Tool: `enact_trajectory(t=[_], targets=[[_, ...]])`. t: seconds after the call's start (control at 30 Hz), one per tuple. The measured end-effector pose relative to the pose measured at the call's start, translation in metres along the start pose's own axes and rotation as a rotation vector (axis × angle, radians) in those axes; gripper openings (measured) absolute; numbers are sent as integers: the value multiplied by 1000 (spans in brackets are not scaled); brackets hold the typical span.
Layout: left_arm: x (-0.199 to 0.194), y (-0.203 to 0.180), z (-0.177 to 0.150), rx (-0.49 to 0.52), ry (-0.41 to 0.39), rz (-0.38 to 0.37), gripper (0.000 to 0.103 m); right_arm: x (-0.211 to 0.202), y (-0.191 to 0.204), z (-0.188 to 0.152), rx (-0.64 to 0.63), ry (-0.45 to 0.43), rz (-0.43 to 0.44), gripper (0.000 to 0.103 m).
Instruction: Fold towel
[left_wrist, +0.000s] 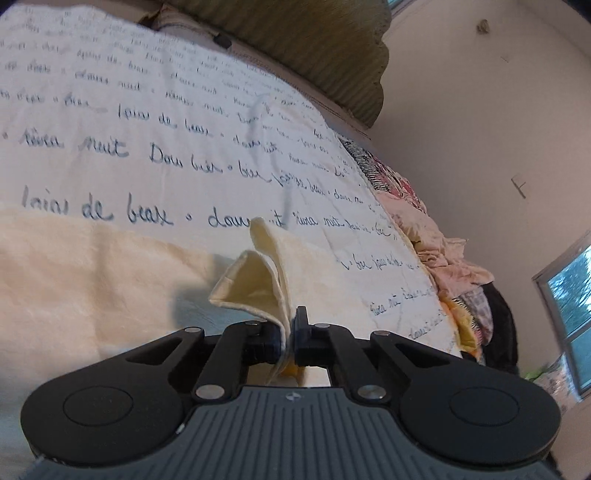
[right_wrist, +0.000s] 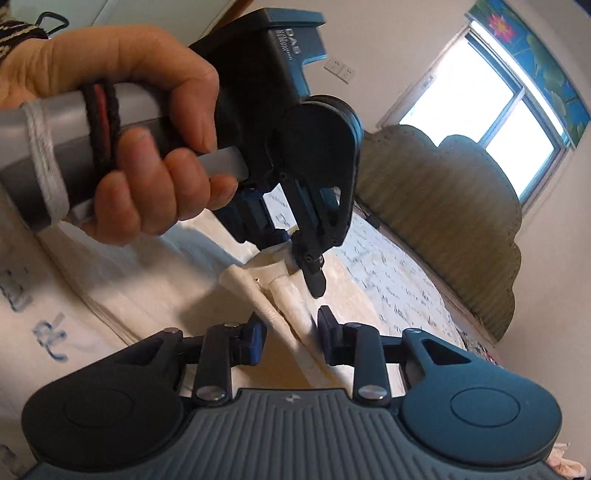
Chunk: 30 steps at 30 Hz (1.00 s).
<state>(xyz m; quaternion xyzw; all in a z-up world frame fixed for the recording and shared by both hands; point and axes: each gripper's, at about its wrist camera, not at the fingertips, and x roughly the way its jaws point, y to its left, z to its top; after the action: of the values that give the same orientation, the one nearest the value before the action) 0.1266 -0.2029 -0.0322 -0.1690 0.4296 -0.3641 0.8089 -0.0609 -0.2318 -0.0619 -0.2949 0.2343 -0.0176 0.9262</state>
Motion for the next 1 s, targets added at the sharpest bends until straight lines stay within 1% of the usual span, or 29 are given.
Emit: enact_trajectory(t=[0.07, 0.13, 0.23, 0.33, 0.43, 0.47, 0.5, 0.53, 0.57, 0.6, 0.63, 0.67, 0.7, 0.73, 0.77, 0.8, 0.83, 0.87, 0.9, 0.93, 0.97, 1.0], targets=[[-26, 1, -4, 75, -45, 48, 5, -5, 4, 8, 15, -29, 31, 28], [-50, 7, -7, 128, -72, 103, 5, -10, 9, 18, 35, -67, 76, 27], [-78, 21, -11, 174, -96, 198, 6, -12, 23, 34, 36, -120, 144, 27], [-99, 36, -13, 190, -110, 275, 6, -10, 40, 49, 27, -160, 211, 27], [-111, 42, -20, 239, -134, 357, 6, -5, 58, 62, 8, -185, 263, 27], [-111, 44, -23, 266, -127, 388, 9, -3, 62, 64, 11, -186, 281, 27], [-108, 47, -26, 287, -107, 421, 22, 0, 69, 69, 13, -167, 316, 27], [-107, 54, -29, 295, -84, 451, 26, 5, 75, 72, 0, -139, 354, 30], [-109, 59, -31, 290, -79, 468, 35, 8, 81, 72, -30, -116, 368, 33], [-113, 63, -33, 281, -84, 484, 46, 7, 86, 71, -72, -107, 361, 33], [-118, 68, -33, 271, -101, 516, 47, 2, 87, 69, -103, -117, 362, 33], [-124, 71, -32, 262, -125, 546, 51, -4, 80, 68, -111, -127, 394, 33], [-129, 73, -29, 255, -147, 571, 51, -12, 67, 66, -85, -135, 449, 33], [-133, 75, -26, 251, -160, 584, 51, -17, 49, 65, -29, -143, 497, 33], [-136, 74, -20, 248, -167, 586, 51, -21, 31, 64, 37, -150, 516, 35], [-137, 73, -16, 248, -169, 578, 51, -24, 12, 64, 112, -152, 501, 36], [-134, 69, -11, 261, -160, 566, 52, -21, -7, 62, 180, -146, 464, 39], [-128, 63, -8, 283, -146, 560, 53, -15, -23, 59, 244, -135, 412, 41], [-122, 58, -8, 311, -132, 558, 57, -6, -37, 54, 306, -104, 341, 41], [-113, 51, -10, 353, -114, 559, 60, 4, -46, 47, 360, -51, 288, 41], [-104, 48, -15, 391, -98, 560, 65, 18, -54, 40, 409, 17, 265, 41], [-96, 48, -19, 419, -77, 567, 66, 30, -56, 30, 459, 99, 260, 41]])
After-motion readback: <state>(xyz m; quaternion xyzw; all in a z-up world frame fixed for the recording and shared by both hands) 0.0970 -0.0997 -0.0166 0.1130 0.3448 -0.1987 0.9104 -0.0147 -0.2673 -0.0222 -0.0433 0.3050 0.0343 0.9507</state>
